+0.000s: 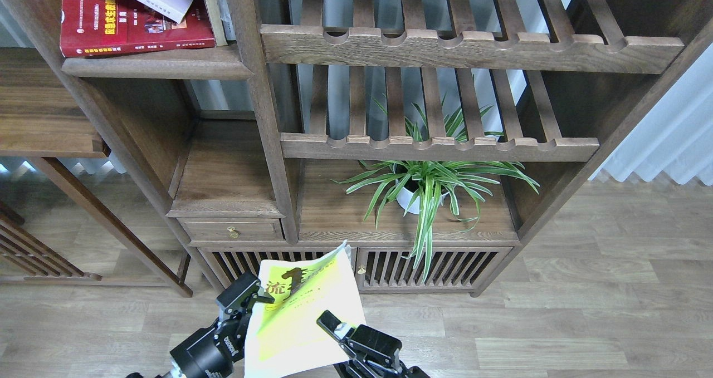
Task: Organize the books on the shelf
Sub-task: 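Grasp the yellow-green book's edge with the left gripper, then release with the right gripper and lift the yellow-green book with the left gripper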
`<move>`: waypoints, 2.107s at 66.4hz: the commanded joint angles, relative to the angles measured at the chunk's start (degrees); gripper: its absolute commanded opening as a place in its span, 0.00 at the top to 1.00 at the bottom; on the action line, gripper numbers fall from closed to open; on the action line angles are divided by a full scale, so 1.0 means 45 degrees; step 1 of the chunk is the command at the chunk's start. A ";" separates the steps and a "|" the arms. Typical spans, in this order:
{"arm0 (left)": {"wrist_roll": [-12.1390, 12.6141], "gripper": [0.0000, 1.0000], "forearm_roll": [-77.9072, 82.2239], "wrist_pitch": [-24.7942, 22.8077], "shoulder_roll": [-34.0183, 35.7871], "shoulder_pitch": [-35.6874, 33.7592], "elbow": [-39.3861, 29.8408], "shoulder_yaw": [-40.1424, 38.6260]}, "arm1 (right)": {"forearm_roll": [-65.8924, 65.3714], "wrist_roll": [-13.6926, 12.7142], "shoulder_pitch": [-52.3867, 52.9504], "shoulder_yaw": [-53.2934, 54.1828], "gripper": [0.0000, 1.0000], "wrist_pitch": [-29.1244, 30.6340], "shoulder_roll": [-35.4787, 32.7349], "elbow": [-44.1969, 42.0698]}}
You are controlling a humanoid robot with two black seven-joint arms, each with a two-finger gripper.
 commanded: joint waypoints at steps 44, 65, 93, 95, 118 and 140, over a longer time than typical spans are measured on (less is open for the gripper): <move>-0.1462 1.00 0.5812 -0.0001 0.6052 0.1931 -0.0157 -0.5218 | -0.0767 0.0265 0.1806 0.3109 0.00 -0.0006 -0.1371 -0.2400; -0.1345 1.00 0.4351 -0.0001 0.9823 0.1718 -0.0138 -0.9870 | -0.0787 0.0246 0.2510 0.2914 0.00 -0.0006 -0.1274 -0.2419; 0.0549 1.00 0.4406 -0.0001 1.1466 -0.4724 0.1248 -0.8915 | -0.0767 0.0246 0.2627 0.2894 0.00 -0.0006 -0.1215 -0.2419; 0.1116 1.00 0.5227 -0.0001 1.0900 -0.6307 0.1912 -0.8290 | -0.0767 0.0246 0.2627 0.2894 0.00 -0.0006 -0.1215 -0.2419; 0.1722 1.00 0.9386 -0.0001 0.7072 -1.2812 0.4685 -0.5145 | -0.0748 0.0246 0.2646 0.2914 0.00 -0.0006 -0.1235 -0.2380; 0.1741 1.00 1.2180 -0.0001 0.5098 -1.4942 0.6775 -0.4949 | -0.0728 0.0246 0.2666 0.3050 0.00 -0.0006 -0.1235 -0.2361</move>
